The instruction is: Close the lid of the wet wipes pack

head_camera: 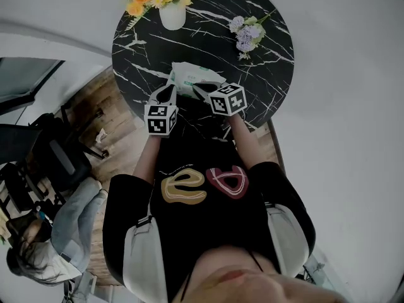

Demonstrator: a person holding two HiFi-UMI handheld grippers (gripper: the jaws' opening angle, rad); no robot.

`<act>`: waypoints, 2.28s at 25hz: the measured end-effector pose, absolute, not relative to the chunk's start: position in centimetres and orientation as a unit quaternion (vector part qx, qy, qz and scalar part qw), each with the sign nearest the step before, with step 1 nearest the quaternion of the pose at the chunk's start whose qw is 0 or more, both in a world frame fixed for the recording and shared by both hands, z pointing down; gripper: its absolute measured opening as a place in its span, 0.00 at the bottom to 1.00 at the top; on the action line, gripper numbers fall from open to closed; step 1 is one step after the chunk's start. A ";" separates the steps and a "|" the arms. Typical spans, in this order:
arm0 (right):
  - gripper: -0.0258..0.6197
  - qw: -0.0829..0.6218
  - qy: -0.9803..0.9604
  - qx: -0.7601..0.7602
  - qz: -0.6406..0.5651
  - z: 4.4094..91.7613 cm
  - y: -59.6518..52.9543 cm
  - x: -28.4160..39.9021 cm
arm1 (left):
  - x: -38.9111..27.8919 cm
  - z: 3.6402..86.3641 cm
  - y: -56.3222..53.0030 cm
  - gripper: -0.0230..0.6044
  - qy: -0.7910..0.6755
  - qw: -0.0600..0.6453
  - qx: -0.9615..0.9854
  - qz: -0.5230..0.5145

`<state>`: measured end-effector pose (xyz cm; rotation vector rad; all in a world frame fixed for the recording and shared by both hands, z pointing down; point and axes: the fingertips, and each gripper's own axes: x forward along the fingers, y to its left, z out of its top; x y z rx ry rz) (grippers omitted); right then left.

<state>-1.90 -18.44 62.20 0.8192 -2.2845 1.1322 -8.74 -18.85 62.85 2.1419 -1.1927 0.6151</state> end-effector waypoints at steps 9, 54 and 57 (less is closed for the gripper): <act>0.06 0.249 -0.823 0.309 0.407 63.0 -18.4 -2.2 | -8.5 63.2 -19.1 0.07 -0.442 0.306 0.810 0.233; 0.11 0.215 -0.825 0.307 0.423 62.9 -18.4 -2.0 | -7.2 63.3 -19.3 0.07 -0.421 0.309 0.820 0.233; 0.24 0.201 -0.834 0.319 0.403 61.8 -18.5 -1.6 | -7.1 62.4 -19.4 0.07 -0.424 0.303 0.824 0.223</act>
